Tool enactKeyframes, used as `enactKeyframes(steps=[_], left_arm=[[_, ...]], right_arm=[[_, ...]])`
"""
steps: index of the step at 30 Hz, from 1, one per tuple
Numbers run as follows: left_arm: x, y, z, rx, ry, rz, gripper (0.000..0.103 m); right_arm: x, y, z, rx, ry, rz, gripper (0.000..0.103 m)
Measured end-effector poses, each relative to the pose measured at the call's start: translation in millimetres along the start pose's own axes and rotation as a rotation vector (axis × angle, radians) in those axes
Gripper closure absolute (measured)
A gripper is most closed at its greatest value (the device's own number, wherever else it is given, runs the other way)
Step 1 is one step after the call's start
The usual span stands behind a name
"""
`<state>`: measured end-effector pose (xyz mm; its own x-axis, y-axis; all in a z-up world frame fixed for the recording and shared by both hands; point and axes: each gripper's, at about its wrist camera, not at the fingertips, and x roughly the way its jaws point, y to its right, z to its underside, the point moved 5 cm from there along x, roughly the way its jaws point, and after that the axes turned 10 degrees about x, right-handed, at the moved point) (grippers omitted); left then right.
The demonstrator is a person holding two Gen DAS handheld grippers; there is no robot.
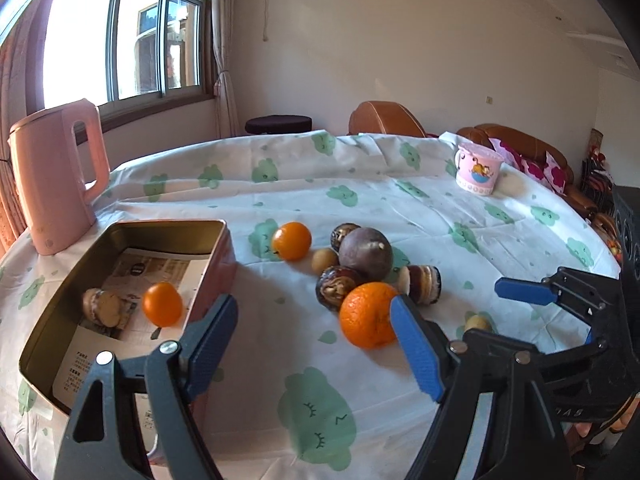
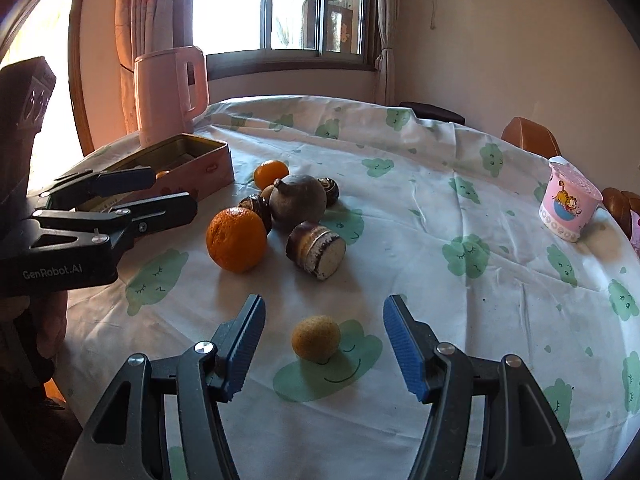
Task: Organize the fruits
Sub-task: 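Grasp the kiwi with the right tool while the left tool grasps another large orange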
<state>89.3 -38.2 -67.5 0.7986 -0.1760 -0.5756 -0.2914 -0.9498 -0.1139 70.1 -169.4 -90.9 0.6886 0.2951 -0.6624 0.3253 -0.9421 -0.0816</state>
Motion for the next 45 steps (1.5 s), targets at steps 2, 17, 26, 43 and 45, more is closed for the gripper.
enactKeyframes(steps=[2,17,26,43,45], left_arm=[[4,3,1,0.016,-0.019,0.008,0.022],[35,24,2,0.044,-0.143,0.12,0.025],[56,33,1,0.028,-0.206,0.186,0.055],[38,28,-7,0.035,-0.109,0.126,0.056],[36,27,-8,0.037,-0.096,0.117,0.056]], right_arm=[[3,-3,2,-0.011,-0.017,-0.005,0.048],[11,5,3,0.005,-0.055,-0.004,0.074],[17,17,-19,0.088,-0.035,-0.019,0.074],[8,13,-39,0.11,0.101,0.006,0.074],[6,12,-39,0.102,0.114,0.007,0.074]])
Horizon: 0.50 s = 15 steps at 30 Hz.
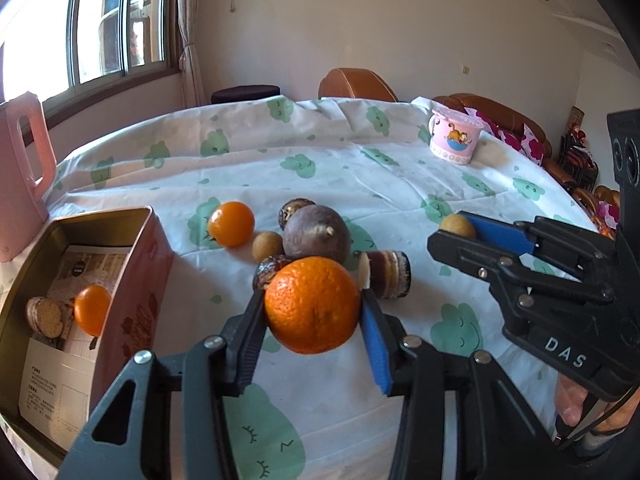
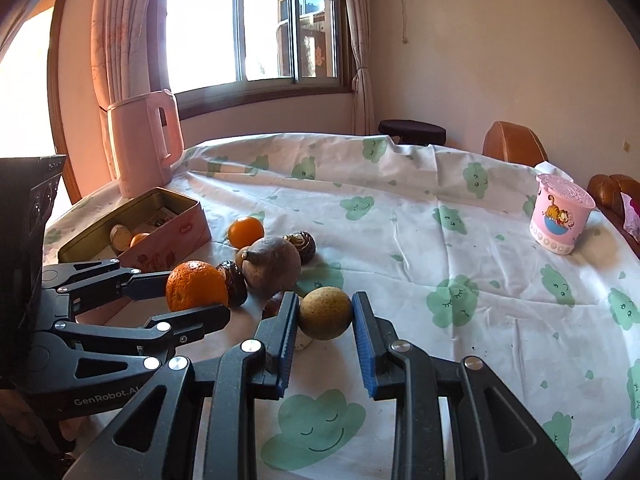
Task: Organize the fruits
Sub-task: 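Grasp the kiwi with the right tool while the left tool grasps another large orange, then lift the kiwi with the right tool while the left tool lifts the orange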
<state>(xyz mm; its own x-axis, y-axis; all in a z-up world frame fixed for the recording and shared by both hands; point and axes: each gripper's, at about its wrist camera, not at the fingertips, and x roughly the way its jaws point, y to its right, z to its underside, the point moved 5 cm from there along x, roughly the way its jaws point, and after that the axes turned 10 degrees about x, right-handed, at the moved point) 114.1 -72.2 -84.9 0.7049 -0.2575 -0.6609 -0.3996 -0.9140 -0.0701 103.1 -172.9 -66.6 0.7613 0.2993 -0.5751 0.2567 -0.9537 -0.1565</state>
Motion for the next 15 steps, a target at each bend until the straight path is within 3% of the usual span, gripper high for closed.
enactKeyframes(steps=[15], left_arm=[[-15,-2,-2,-0.005,0.07,-0.055,0.056]], right_arm=[[-11,-7,-2,-0.034,0.062,-0.004,0.074]])
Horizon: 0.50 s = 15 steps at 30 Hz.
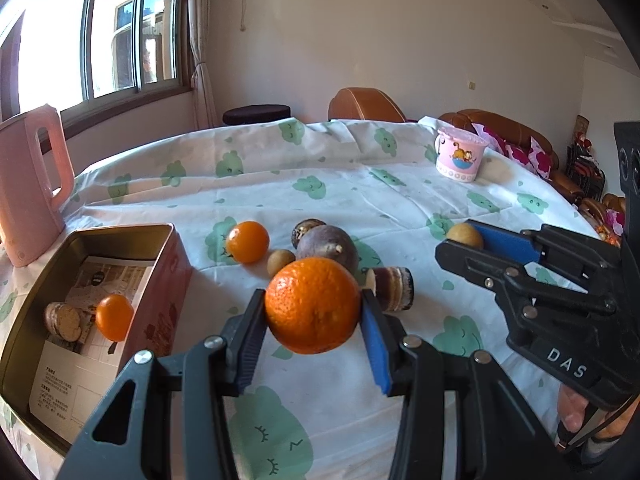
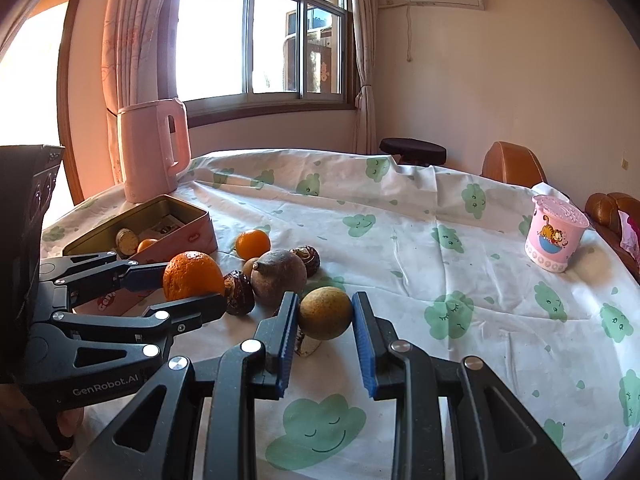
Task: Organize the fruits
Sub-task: 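Lift the kiwi with the right tool while the left tool lifts the orange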
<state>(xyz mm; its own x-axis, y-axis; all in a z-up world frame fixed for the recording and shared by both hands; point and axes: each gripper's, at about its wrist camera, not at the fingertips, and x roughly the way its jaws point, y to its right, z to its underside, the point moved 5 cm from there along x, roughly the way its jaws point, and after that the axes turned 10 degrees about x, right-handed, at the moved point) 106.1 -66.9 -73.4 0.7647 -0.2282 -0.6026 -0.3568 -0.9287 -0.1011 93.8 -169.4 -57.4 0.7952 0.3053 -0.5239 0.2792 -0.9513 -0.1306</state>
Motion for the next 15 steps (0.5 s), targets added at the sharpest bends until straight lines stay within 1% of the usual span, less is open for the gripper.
enactKeyframes(steps=[15], left_arm=[[-10.3,-5.8,-0.4,-0.025,0.046,-0.028,0.056]], right_arm=[[-9.3,0.1,-1.7,-0.002,0.049,-0.012,0.074]])
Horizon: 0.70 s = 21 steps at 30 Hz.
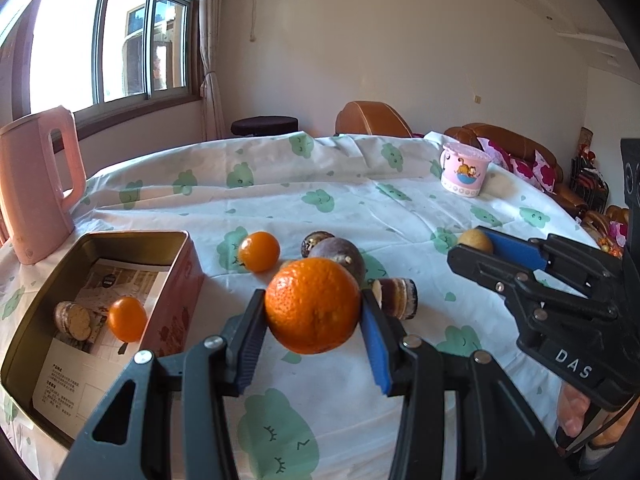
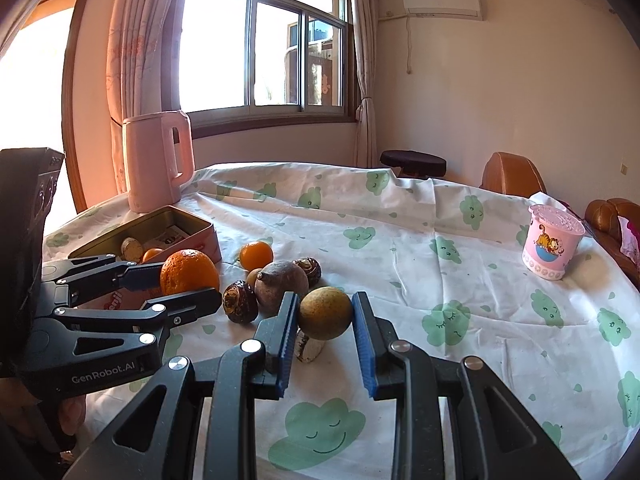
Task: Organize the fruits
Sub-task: 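Lift the kiwi with the right tool while the left tool lifts the orange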
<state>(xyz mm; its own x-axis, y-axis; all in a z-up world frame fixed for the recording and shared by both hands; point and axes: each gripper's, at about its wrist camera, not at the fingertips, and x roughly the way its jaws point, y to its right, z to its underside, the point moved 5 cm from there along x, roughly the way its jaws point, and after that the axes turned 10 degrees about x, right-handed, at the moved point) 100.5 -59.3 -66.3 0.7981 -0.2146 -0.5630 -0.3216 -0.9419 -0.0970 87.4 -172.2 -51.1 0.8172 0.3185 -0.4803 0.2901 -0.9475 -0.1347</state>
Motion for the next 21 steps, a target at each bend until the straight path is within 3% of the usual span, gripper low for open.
enactKeyframes(steps=[21], left_arm=[[-12,-8,-1,-0.031,0.054,-0.031,0.056]], right_arm=[[-10,1,-2,0.001,0.054,-0.011,0.074]])
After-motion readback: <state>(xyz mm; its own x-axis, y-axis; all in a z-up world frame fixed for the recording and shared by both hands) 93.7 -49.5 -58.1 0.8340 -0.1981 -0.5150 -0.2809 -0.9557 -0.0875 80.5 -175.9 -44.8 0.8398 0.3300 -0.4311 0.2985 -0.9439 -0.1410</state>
